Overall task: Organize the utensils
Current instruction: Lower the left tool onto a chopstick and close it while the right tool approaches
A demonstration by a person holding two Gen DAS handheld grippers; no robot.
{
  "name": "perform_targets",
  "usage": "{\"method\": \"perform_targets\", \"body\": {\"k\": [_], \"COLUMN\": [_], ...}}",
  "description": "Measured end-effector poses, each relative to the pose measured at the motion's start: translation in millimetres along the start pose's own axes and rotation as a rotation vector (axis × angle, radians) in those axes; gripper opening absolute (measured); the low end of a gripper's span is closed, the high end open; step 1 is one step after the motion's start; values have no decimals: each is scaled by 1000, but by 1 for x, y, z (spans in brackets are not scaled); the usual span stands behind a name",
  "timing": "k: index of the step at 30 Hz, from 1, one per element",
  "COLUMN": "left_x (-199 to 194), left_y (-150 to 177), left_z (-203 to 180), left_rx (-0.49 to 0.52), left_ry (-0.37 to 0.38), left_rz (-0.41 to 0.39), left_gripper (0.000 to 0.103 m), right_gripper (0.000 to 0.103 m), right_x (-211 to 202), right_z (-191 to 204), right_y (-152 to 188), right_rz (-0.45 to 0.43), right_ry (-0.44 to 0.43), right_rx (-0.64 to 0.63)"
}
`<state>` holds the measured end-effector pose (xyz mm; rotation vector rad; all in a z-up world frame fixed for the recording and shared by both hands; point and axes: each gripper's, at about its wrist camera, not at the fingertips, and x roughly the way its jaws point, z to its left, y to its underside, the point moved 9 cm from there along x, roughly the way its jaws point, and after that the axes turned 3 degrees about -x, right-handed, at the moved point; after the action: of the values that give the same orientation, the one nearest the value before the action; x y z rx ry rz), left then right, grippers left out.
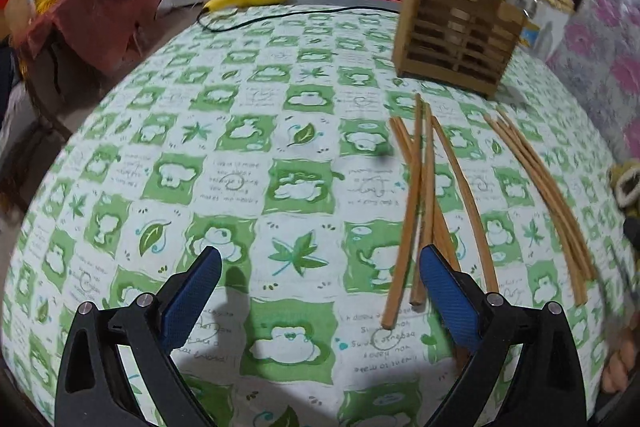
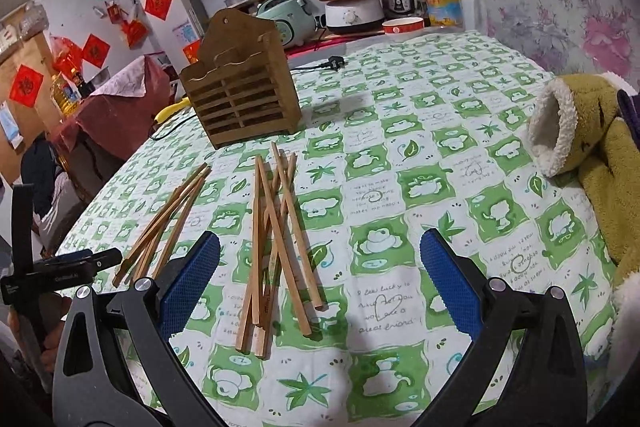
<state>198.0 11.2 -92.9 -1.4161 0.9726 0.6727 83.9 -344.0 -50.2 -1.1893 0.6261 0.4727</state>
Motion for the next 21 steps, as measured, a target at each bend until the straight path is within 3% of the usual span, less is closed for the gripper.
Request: {"method": "perform_targets", "body": {"k": [6, 12, 16, 19, 21], "left_x": [9, 16, 11, 2, 3], "left_y": [2, 9, 10, 11, 13], "left_z": [5, -17, -28, -27, -28], "left_rx": [-30, 103, 184, 176, 169], "left_ry": [-6, -49, -84, -57, -23], "left_rz": [44, 73, 35, -1, 14], "left_gripper": [97, 97, 96, 72, 48], "right_gripper": [97, 97, 97, 97, 97], "right_x": [2, 4, 2, 2, 2], "right_z": [0, -1, -2, -2, -3], "right_y": [1, 1, 2, 2, 2], "right_rz": [9, 12, 5, 6, 6], "right_ry": [-6, -11, -12, -14, -18], "right_rx": [5, 19, 18, 23, 28]}}
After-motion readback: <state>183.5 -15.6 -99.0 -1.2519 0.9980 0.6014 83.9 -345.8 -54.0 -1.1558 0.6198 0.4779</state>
